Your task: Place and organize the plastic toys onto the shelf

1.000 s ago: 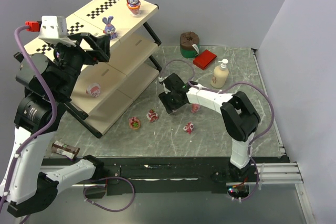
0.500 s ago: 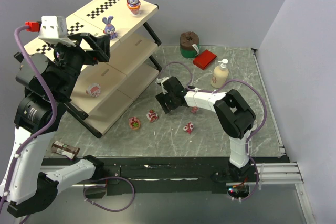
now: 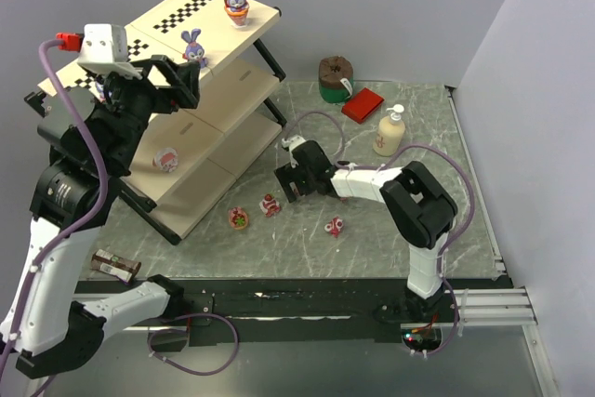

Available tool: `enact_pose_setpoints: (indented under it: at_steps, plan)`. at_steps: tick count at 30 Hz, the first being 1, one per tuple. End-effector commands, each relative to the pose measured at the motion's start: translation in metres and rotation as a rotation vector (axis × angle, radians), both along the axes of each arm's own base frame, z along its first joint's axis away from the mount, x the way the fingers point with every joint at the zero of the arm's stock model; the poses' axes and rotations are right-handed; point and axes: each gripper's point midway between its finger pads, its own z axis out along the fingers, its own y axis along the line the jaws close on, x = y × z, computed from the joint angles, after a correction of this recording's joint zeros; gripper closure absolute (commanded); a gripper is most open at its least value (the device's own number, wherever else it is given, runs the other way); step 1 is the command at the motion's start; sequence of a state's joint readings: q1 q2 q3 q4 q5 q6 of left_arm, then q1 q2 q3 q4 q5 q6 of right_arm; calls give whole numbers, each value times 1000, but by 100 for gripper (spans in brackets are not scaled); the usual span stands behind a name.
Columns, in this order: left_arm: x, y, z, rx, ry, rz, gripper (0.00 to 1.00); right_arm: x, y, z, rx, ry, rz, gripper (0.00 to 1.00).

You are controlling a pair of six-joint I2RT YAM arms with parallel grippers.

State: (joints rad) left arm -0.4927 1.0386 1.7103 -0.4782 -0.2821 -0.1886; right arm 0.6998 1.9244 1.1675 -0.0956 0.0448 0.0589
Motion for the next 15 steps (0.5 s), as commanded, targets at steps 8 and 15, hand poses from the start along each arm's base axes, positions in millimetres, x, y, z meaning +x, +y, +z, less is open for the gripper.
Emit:
enact_pose_setpoints:
  at_steps: [8, 15]
  plan:
    - [-33, -3, 13, -75, -101, -99, 3, -2, -25, -2, 49, -153, -121, 0]
    - [-60, -6, -17, -95, -42, -190, 4, -2, -23, 5, 124, -237, -228, 0]
